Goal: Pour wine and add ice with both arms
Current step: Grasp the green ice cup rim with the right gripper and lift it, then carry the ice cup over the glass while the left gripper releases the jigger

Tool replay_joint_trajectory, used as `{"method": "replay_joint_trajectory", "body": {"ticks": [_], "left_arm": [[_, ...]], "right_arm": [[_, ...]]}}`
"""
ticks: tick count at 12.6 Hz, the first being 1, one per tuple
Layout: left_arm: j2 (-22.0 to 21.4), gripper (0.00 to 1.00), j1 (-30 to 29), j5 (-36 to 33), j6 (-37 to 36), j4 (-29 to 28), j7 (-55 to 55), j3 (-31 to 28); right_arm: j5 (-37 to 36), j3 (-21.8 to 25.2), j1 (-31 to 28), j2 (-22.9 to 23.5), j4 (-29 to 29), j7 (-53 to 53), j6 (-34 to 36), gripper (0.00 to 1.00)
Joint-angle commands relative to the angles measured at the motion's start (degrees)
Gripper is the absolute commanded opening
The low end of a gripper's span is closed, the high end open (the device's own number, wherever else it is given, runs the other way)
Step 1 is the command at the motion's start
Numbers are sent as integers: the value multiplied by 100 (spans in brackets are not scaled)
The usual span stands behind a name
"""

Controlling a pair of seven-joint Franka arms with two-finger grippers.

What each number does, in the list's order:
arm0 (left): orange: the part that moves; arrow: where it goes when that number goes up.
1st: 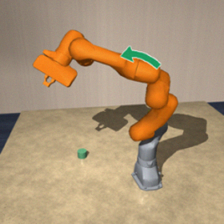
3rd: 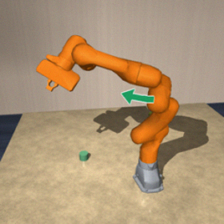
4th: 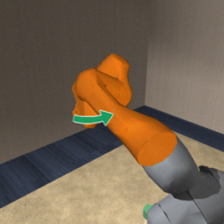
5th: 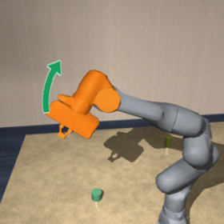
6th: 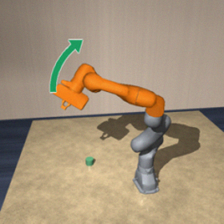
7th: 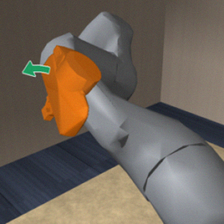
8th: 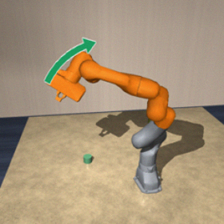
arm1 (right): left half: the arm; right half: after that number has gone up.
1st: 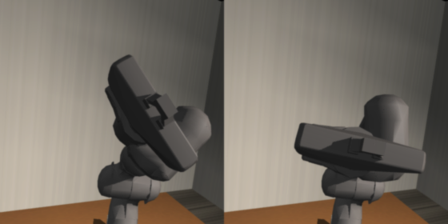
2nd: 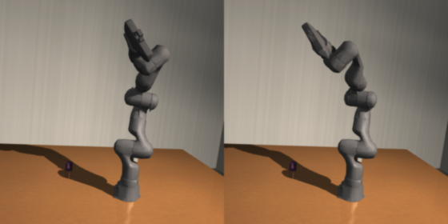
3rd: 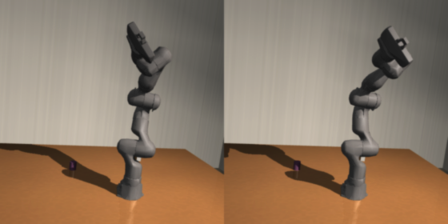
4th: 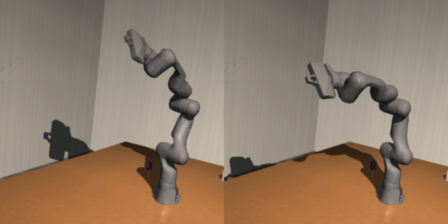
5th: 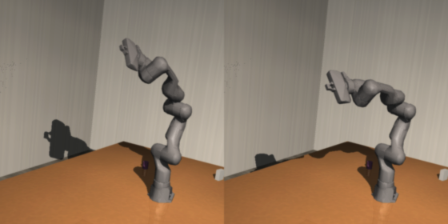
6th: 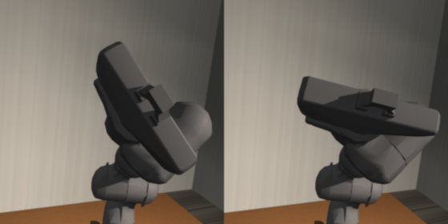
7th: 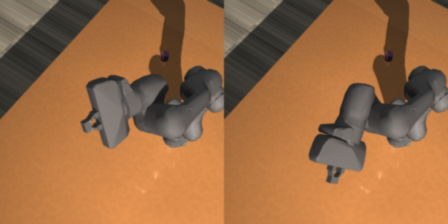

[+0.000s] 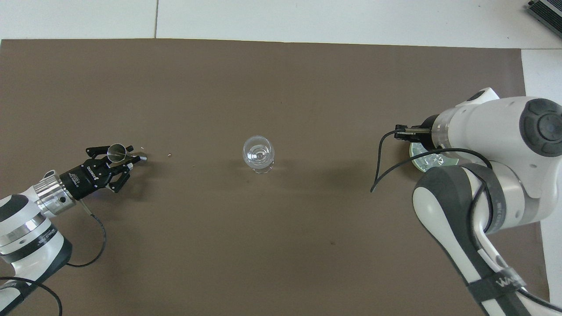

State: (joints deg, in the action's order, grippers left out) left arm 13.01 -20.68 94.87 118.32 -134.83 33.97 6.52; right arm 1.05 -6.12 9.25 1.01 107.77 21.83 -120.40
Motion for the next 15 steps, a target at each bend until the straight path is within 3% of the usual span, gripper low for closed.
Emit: {"method": "replay_joint_trajectory", "body": {"ticks": [1, 3, 7, 15], "left_arm": [[123, 100, -33, 22, -28, 211, -57, -2], [123, 100, -50, -179, -20, 255, -101, -10], [193, 100, -260, -1468, -55, 623, -172, -28], [53, 100, -376, -4034, -90, 1247, -909, -274]], "right_arm": [[106, -127, 199, 153, -475, 295, 131, 0], [437, -127, 454, 293, -756, 496, 70, 0], [992, -135, 1095, 408, -1004, 1200, -306, 0], [1020, -135, 1615, 847, -968, 2027, -1037, 0]]}}
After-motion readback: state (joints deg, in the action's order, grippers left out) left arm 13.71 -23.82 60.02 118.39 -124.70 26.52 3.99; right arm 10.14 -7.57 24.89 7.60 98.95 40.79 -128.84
